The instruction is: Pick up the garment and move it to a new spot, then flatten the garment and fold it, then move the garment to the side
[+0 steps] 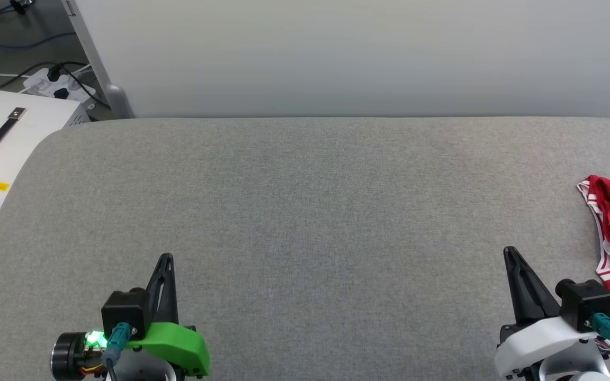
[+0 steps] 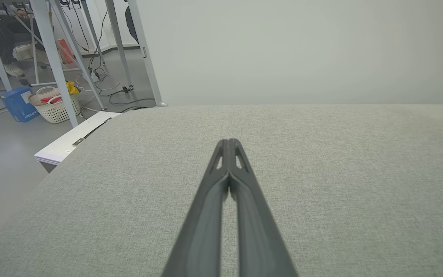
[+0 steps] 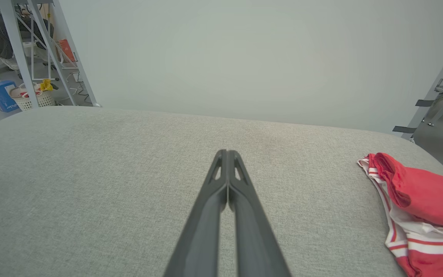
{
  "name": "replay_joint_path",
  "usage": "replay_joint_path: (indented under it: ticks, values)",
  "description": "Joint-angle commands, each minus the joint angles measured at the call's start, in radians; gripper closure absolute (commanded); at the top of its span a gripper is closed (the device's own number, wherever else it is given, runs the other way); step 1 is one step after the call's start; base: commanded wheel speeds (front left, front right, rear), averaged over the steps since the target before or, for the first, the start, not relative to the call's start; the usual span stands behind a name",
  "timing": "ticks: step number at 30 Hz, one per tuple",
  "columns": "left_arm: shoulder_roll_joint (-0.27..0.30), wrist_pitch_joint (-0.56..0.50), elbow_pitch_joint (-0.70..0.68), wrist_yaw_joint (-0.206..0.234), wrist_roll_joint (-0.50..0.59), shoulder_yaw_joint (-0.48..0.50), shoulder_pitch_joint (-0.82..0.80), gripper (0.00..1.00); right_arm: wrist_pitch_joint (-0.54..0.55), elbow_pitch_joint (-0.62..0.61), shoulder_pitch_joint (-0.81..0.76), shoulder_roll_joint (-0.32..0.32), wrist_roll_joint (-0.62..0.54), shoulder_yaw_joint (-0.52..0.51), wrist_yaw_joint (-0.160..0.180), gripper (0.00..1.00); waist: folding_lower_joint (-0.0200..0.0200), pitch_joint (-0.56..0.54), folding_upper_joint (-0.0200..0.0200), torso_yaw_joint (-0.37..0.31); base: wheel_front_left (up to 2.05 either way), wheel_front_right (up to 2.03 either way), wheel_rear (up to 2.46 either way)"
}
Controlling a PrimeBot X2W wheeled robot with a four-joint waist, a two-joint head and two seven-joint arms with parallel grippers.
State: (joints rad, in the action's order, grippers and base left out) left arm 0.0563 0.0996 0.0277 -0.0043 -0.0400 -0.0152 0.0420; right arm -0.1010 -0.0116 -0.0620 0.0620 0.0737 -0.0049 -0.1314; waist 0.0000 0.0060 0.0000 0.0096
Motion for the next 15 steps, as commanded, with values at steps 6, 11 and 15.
replay_joint_path:
  ticks: [6,11,15]
  values:
    - [-0.004,-0.018,-0.007,0.003,0.014,0.005,-0.022,1.0,0.019,0.004,0.024,-0.004,-0.02,0.002,0.001,1.0,0.0,-0.001,0.0,-0.001,0.0,0.0,0.0]
    - [-0.004,-0.028,-0.01,0.003,0.017,0.007,-0.025,1.0,0.029,0.005,0.029,-0.005,-0.027,0.002,0.001,1.0,0.0,-0.002,0.0,-0.002,0.0,0.0,0.0]
    - [-0.004,-0.036,-0.012,0.003,0.019,0.008,-0.027,1.0,0.037,0.006,0.033,-0.006,-0.032,0.002,0.001,1.0,0.0,-0.002,0.0,-0.003,0.0,0.0,0.0]
